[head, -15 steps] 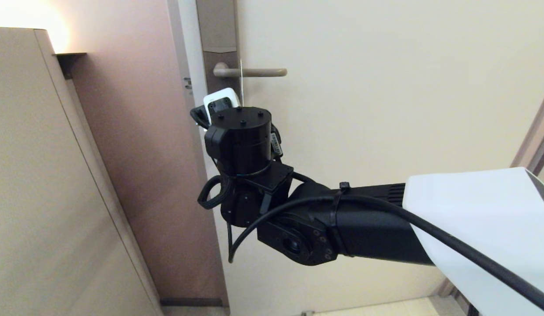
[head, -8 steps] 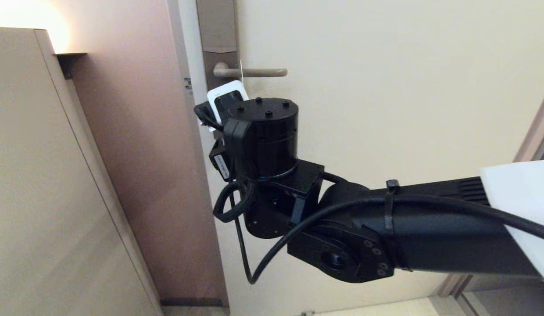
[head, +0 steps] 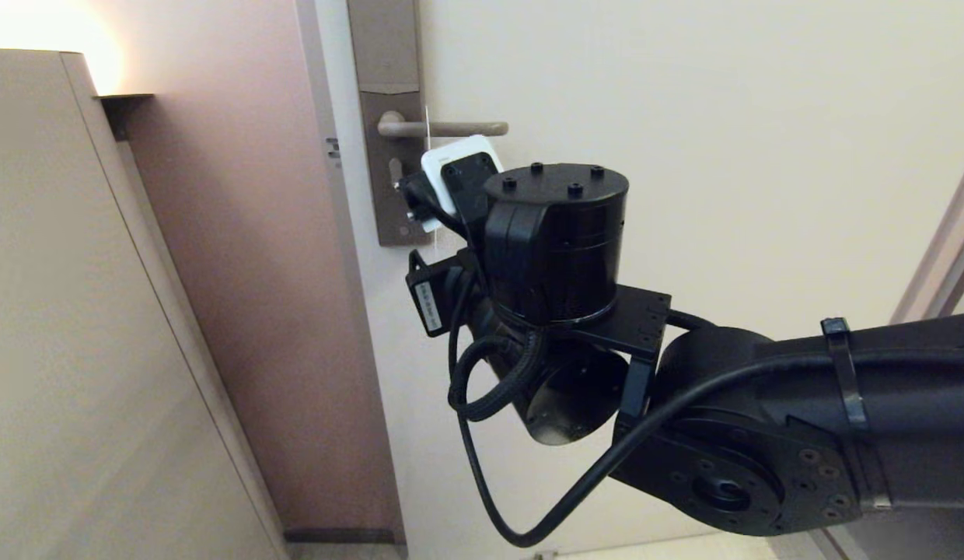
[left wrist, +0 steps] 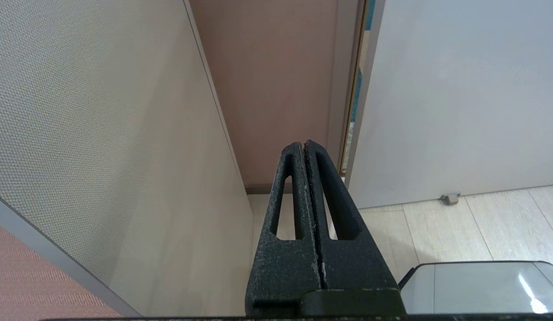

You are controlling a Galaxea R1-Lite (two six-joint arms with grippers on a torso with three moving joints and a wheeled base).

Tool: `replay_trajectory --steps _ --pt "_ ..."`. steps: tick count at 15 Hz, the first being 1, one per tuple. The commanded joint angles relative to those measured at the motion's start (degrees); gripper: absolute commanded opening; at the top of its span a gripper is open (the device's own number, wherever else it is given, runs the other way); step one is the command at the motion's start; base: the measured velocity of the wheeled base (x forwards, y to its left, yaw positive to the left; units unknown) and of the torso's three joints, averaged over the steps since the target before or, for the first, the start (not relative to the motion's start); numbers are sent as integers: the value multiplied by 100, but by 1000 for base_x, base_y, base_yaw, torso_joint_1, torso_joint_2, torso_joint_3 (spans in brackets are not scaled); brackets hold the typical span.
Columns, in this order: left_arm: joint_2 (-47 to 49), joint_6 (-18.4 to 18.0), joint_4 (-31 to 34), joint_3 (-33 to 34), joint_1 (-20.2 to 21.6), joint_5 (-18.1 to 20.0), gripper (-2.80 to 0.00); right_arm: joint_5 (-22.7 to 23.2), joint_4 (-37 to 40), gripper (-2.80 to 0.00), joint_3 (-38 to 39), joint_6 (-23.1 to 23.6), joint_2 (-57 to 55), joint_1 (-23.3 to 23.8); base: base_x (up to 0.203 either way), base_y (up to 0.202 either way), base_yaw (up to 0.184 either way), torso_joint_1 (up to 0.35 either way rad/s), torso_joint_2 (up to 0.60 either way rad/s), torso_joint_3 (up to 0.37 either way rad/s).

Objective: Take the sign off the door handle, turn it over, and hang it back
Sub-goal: Hang the sign back with the other side facing out

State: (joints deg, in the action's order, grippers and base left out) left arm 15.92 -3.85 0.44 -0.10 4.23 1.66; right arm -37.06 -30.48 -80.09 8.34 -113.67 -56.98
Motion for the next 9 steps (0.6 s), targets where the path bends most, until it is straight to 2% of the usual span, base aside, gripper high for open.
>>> replay_trajectory --steps 1,6,9 --pt "8 -1 0 1 7 1 -280 52 -20 -280 11 9 48 74 0 0 0 0 0 0" --pt "8 -1 0 1 1 1 -280 276 -42 -280 -72 -8 -136 287 0 0 0 0 0 0" --pt "8 -1 0 1 0 1 -280 525 -50 -280 -434 -34 -462 448 0 0 0 0 0 0"
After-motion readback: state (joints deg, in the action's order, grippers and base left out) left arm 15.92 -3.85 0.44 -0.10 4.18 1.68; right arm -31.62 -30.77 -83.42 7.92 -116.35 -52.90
